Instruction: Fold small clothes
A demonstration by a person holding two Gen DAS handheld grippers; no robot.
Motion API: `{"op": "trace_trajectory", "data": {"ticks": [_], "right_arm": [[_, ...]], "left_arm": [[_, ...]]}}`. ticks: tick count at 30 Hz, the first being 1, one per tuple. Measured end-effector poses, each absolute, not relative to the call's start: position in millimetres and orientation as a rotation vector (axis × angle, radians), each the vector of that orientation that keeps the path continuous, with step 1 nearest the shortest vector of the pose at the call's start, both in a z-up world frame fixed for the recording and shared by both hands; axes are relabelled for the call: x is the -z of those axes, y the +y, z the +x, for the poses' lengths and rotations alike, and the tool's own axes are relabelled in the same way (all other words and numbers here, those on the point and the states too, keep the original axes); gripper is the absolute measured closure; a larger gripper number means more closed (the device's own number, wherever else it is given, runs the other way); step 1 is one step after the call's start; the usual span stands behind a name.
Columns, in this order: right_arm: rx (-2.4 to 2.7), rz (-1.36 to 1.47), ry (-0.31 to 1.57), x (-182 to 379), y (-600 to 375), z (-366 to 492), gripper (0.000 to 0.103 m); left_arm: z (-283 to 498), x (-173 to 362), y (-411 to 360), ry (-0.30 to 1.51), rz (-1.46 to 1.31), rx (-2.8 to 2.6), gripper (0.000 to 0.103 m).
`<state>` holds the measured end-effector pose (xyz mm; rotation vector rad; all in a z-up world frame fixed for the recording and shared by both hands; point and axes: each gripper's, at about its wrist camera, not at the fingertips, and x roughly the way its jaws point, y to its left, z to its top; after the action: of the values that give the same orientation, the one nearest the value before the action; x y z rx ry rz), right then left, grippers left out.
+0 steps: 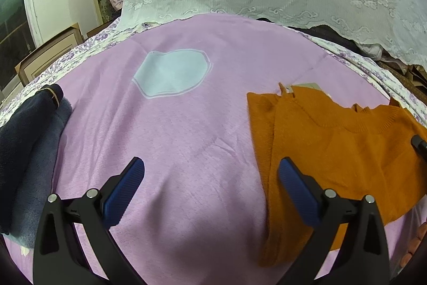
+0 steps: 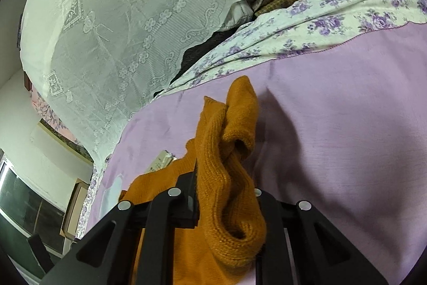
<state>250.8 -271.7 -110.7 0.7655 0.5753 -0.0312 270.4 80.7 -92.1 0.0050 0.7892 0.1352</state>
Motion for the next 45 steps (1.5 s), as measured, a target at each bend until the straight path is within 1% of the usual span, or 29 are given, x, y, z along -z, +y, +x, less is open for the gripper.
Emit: {"op": "trace_trajectory", "data": {"ticks": [20,30,41,45], "right_arm": [[-0.058,0.699,0.569,79,-213,265,0.086],[-0.142,0.648,0.598,72,-159,272,0.086],[-0.248,0.439,0.672,84,-77,263,0.086],[-0.234,0.298,0.692,89,-54,259,0.086]], "left_arm": [[282,93,115,0.847,-0.086,-0.180,0.005],[288,96,124,0.872,-0.110,-0.198,0.005],[295,99,152,0.904,-0.202,-0.228,0.004],[297,101,165,0.920,-0.265,-0.232,0.004]]}}
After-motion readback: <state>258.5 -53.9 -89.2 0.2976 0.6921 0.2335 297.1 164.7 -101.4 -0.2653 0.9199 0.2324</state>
